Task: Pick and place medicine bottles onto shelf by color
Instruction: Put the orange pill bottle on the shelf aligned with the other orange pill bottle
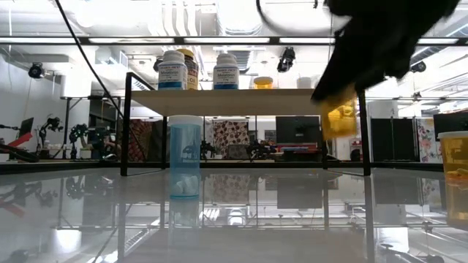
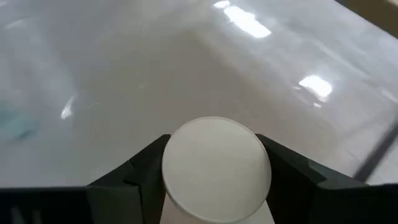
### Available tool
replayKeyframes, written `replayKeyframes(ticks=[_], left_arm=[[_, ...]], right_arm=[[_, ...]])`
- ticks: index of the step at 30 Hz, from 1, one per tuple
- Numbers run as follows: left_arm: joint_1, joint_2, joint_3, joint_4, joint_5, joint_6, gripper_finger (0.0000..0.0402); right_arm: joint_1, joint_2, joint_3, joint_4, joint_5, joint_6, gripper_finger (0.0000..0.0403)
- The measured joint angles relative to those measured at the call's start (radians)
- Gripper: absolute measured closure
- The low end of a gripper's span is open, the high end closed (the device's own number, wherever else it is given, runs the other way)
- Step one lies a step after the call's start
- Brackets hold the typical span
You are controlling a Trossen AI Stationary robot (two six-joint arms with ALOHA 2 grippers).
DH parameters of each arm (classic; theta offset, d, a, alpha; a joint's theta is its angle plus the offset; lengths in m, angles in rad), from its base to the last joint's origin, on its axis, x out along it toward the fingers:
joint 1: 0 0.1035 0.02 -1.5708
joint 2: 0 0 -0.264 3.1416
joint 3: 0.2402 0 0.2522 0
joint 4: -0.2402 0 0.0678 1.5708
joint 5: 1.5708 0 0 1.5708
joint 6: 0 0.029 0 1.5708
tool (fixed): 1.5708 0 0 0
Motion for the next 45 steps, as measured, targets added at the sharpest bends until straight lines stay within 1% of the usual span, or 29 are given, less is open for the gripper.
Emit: replayKeyframes(ticks=[3,7,9,11,13,16,18,23,25,28,30,33,39,45], left_arm=[[-0.002,0.0,-0.005,0.002,0.0,-0.024,0.0173],[-0.004,0.0,-0.001,0.003,0.0,-0.048,0.0173],[-0.004,0.0,0.002,0.038,0.0,-0.061,0.0173],[-0.004,0.002,-0.004,0.112,0.0,-0.061,0.0173],[-0.007,0.005,-0.013,0.149,0.001,-0.065,0.0173],[-0.014,0.006,-0.02,0.156,0.003,-0.106,0.0173],[-0.018,0.006,-0.02,0.157,0.003,-0.129,0.0173],[-0.021,0.005,-0.02,0.156,0.003,-0.139,0.0173],[-0.021,0.005,-0.02,0.156,0.003,-0.138,0.0173],[-0.021,0.0,-0.012,0.156,0.003,-0.134,0.0173],[-0.02,-0.005,-0.008,0.159,0.003,-0.135,0.0173],[-0.02,-0.003,-0.007,0.161,0.003,-0.135,0.0173],[-0.015,-0.001,-0.009,0.174,0.003,-0.14,0.0173],[-0.013,-0.001,-0.011,0.181,0.003,-0.136,0.0173]], right_arm=[[0.033,-0.074,0.04,0.002,-0.044,-0.114,0.0206],[0.028,-0.185,0.09,0.003,-0.051,-0.269,0.0206],[-0.002,-0.239,0.097,0.01,-0.04,-0.371,0.0205],[-0.047,-0.285,0.094,0.01,0.001,-0.473,0.0205],[-0.109,-0.322,0.086,0.014,0.036,-0.568,0.0205],[-0.218,-0.359,0.068,0.076,0.041,-0.712,0.0205],[-0.298,-0.37,0.051,0.144,-0.006,-0.799,0.0205],[-0.476,-0.371,-0.024,0.338,-0.273,-0.955,0.0205],[-0.536,-0.369,-0.048,0.395,-0.345,-0.973,0.0205],[-0.607,-0.369,-0.084,0.47,-0.378,-0.986,0.0205],[-0.635,-0.367,-0.103,0.492,-0.405,-0.976,0.0205],[-0.647,-0.356,-0.113,0.497,-0.479,-0.961,0.0205],[-0.648,-0.327,-0.113,0.463,-0.478,-0.975,0.0205],[-0.65,-0.328,-0.11,0.446,-0.474,-0.976,0.0204]])
